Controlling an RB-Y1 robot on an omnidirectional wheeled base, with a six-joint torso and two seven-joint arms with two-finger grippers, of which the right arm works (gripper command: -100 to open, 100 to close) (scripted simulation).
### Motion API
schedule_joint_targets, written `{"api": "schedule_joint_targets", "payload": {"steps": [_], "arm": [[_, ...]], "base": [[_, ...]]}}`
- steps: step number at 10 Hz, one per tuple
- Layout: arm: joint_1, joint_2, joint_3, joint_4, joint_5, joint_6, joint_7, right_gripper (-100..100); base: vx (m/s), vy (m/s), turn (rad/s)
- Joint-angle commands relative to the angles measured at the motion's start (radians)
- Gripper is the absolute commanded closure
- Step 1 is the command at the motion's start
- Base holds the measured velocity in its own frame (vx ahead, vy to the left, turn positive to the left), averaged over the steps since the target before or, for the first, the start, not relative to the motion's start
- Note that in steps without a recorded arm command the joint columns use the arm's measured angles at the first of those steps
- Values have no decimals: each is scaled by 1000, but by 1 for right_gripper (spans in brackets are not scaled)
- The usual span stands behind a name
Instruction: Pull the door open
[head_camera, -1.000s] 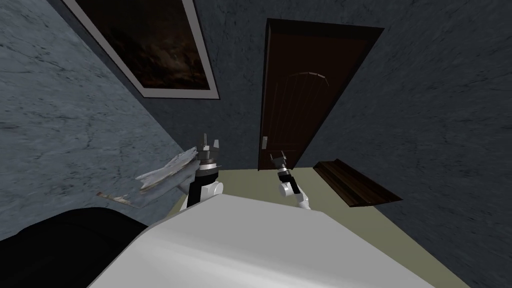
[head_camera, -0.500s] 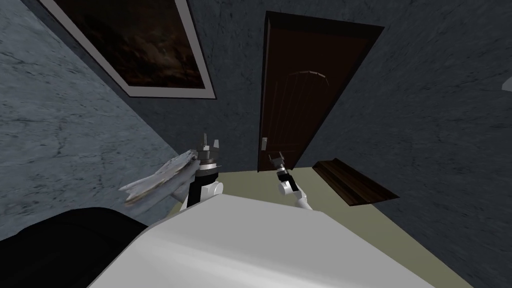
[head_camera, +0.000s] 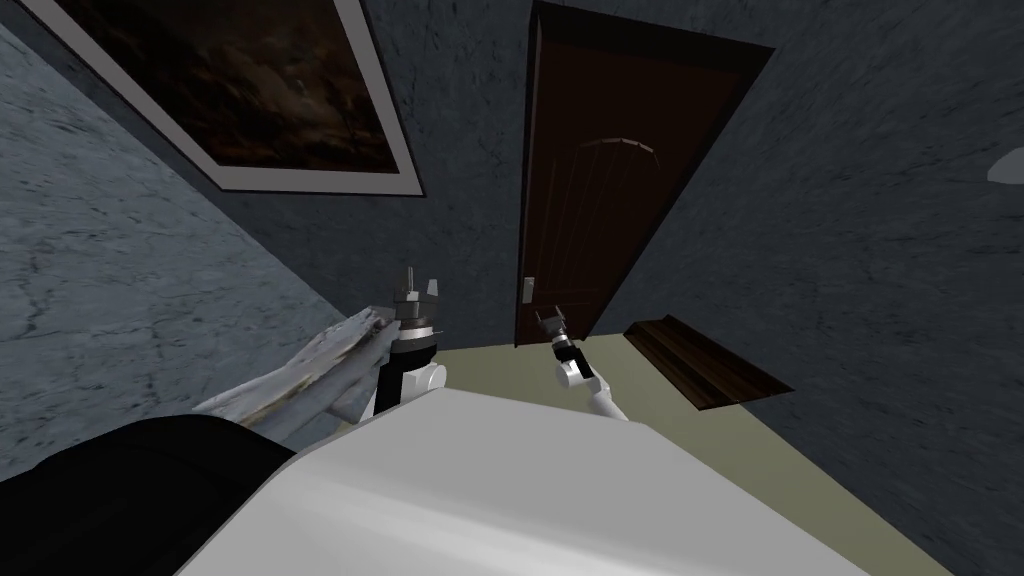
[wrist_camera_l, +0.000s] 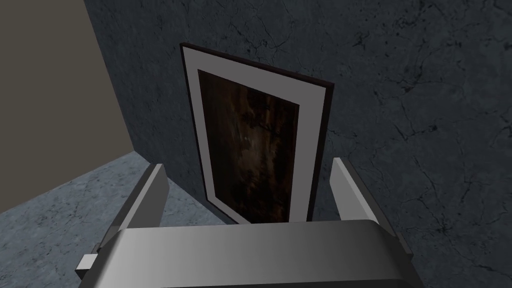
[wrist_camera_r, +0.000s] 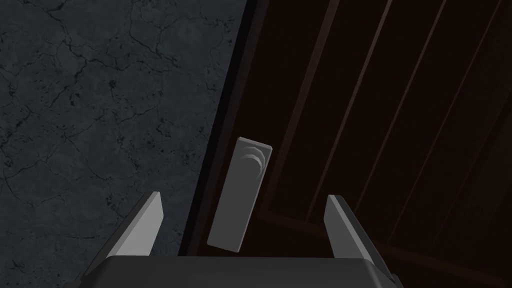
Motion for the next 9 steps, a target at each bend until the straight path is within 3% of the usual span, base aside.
{"api": "schedule_joint_targets", "payload": {"steps": [1,9], "arm": [[-17,-7,12,24,-17,5,-28,-100],[-122,-47,89,185,-112,20,-188,-100]], "base": [[84,56,-60],[109,77,-71]]}}
